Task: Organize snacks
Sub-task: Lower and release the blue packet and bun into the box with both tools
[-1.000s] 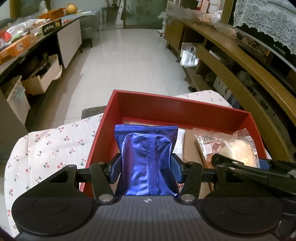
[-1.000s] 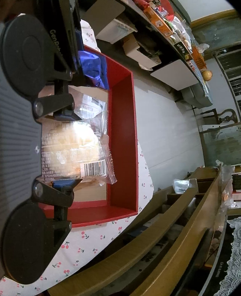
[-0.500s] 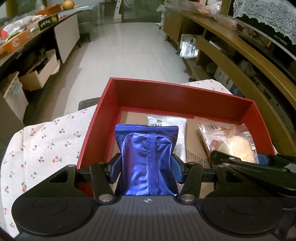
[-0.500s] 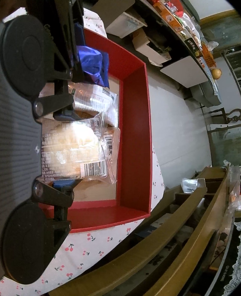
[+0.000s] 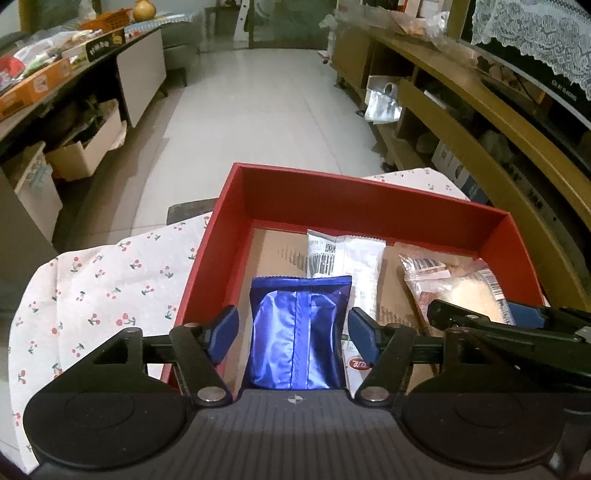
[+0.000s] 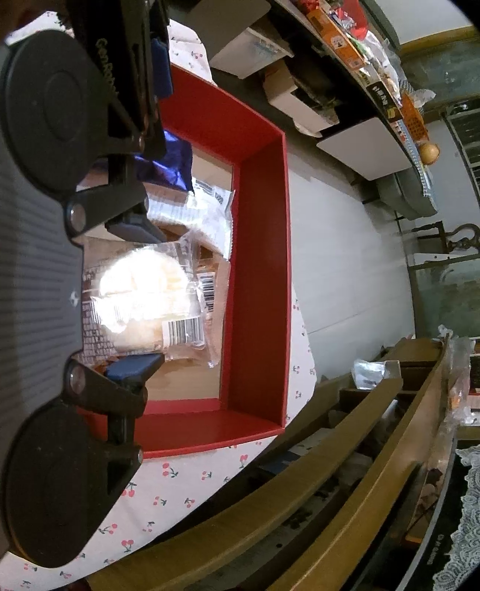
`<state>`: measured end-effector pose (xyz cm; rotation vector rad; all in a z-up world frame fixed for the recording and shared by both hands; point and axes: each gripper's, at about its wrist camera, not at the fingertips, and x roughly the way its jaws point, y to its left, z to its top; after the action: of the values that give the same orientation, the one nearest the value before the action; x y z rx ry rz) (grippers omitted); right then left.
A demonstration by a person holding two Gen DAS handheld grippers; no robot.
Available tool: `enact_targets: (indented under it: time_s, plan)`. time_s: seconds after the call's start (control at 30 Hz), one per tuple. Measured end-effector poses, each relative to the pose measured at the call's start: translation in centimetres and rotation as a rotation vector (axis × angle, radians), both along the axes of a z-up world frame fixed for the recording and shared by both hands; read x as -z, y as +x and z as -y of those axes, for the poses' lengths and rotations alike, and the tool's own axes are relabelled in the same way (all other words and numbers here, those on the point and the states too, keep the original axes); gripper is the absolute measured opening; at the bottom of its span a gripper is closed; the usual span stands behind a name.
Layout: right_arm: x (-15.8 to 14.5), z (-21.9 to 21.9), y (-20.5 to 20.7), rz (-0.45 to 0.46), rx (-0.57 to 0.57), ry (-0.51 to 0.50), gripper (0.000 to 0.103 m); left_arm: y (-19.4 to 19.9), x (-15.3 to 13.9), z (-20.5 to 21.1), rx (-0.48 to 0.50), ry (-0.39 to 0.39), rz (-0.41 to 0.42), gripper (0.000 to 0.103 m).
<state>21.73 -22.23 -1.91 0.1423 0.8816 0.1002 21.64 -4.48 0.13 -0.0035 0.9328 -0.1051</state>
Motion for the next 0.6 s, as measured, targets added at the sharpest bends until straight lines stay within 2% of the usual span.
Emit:
enact_targets:
  time_s: [0.23,0.6]
  plan:
    - [-1.3,0.7,-0.2,0.049,0.006,0.037,0.075,-0.3,-1.0,-0.5,0.001,-0.035,0.013,0.078]
    - [-2.9,1.7,-1.8,0.074,0.012,0.055,0.075,-2.3,-2.2,-1.2,0.040,-0.067,0.013,0.080]
